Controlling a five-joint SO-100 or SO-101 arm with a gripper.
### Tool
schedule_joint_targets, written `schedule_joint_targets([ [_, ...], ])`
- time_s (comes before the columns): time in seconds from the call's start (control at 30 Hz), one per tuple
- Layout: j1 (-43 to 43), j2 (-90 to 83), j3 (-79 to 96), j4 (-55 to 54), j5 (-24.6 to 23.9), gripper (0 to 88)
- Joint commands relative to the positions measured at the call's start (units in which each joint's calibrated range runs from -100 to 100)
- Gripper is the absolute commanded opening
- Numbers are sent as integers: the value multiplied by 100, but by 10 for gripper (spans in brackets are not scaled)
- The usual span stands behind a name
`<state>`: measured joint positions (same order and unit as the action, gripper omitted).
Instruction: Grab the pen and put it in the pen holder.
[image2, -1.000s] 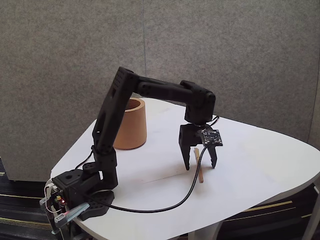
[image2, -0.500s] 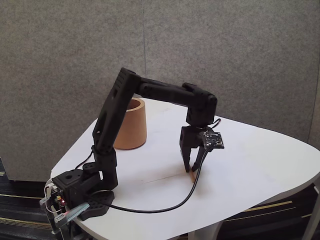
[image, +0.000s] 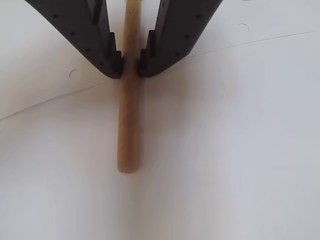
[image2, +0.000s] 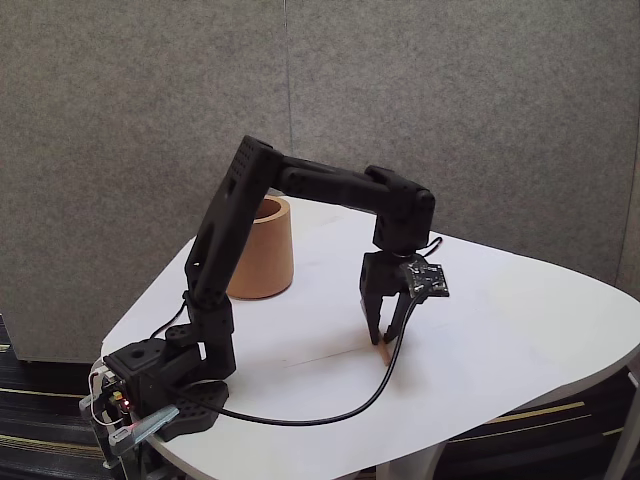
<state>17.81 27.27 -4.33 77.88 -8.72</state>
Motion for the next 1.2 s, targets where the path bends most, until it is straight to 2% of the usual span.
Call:
schedule_joint_targets([
  [0.0,-10,-323,-27,42,-15,7],
  [0.53,-273,-3723,-18,0,32,7],
  [0.77,-1217,-5179,72,34,32,6],
  [0.97,-2147,-5756,126,42,48,6],
  [1.17,-2652,-6277,993,-17,990,6],
])
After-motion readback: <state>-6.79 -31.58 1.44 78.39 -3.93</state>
